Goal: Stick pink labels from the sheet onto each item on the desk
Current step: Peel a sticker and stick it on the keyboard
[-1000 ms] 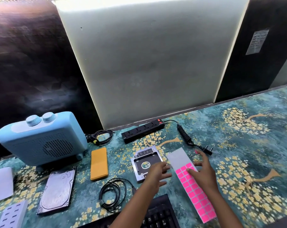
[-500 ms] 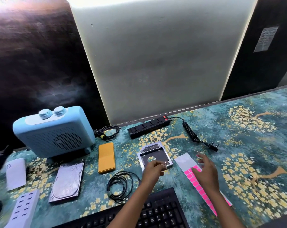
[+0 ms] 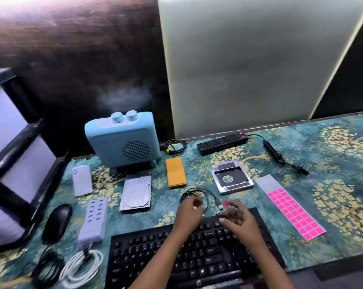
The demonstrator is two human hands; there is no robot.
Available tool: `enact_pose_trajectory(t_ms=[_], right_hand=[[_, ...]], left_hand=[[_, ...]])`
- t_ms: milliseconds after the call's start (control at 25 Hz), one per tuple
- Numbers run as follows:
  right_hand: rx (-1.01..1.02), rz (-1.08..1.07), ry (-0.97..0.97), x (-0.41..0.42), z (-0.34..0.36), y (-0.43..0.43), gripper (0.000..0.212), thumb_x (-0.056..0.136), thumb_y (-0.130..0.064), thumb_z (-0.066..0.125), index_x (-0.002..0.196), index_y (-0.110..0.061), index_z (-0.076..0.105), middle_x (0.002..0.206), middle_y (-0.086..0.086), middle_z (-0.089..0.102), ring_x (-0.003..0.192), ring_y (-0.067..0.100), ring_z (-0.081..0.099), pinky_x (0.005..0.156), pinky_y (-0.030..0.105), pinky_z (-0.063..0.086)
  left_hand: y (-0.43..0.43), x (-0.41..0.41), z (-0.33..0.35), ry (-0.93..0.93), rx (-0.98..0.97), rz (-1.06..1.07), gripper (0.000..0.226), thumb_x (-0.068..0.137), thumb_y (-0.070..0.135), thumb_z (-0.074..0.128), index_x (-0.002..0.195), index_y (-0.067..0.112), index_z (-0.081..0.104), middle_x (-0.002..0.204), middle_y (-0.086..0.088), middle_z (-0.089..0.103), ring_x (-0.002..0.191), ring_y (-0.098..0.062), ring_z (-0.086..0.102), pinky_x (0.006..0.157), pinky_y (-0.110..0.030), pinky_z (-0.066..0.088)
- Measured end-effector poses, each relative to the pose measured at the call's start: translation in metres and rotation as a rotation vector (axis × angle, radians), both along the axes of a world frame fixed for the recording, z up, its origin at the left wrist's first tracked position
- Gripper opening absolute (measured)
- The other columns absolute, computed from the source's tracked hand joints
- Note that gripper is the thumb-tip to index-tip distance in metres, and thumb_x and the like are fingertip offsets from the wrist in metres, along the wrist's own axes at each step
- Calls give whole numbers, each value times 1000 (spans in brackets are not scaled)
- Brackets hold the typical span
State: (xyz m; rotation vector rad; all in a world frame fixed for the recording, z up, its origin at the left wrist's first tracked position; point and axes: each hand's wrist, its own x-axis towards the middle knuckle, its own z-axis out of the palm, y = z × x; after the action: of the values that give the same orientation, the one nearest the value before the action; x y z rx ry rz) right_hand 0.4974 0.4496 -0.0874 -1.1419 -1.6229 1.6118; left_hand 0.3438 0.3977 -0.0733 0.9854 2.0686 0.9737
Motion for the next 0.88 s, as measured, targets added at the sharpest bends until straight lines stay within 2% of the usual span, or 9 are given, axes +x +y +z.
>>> enact_pose_trajectory(t_ms=[120,200,240,320,400,520,640,880], right_hand=[[-2,13,-46,-13,-10,-38,45,70,11,68,99,-22,58,79,11,62,61,-1,60,62,9,48],[19,30,-74,-19,-18,-57,47,70,11,68,96,-27,57,79,9,62,63,-1,60,63,8,48],[41,37,-102,-20,-22,-65,48,70,10,69,96,-28,57,80,8,62,64,0,61,63,8,48],[85,76,-198,-19,-24,-80,50,70,6,70,101,-30,56,84,4,65,67,2,62,64,8,47],[133,157,-277,-16,-21,-93,54,70,2,71,106,-34,54,86,-4,68,73,-5,63,68,2,44],[163,190,-290,-14,-16,-101,55,72,2,68,109,-35,51,87,-3,71,77,-16,59,67,-4,39],[177,135,-277,-12,-16,-106,54,73,1,68,106,-38,51,84,-3,71,77,-10,61,67,-3,40],[169,92,-247,-9,-13,-111,51,74,-1,69,102,-40,52,82,-2,71,72,-1,64,70,8,45]], left_hand=[[-44,-16,-14,140,-42,-21,27,86,16,51,111,11,58,111,-4,61,104,-18,56,85,-27,44],[-70,-23,-25,282,-130,-62,39,86,23,51,123,13,52,125,-5,54,119,-22,49,99,-34,41],[-81,-26,-31,353,-192,-109,45,87,28,51,130,14,46,134,-5,48,128,-22,42,106,-37,36],[-101,-28,-39,444,-303,-248,59,88,40,49,141,20,33,152,0,27,143,-23,17,116,-48,14],[-116,-31,-42,467,-347,-376,72,87,52,46,148,27,15,159,8,-1,146,-22,-10,114,-56,-7],[-125,-38,-47,468,-365,-505,105,71,69,56,148,29,-3,156,8,-21,141,-23,-26,109,-58,-17],[-128,-40,-49,583,-408,-596,130,54,70,69,147,28,-11,155,5,-25,141,-28,-27,109,-61,-15],[-124,-45,-36,644,-394,-558,128,44,68,76,146,31,9,158,2,-1,145,-29,-4,113,-62,5]])
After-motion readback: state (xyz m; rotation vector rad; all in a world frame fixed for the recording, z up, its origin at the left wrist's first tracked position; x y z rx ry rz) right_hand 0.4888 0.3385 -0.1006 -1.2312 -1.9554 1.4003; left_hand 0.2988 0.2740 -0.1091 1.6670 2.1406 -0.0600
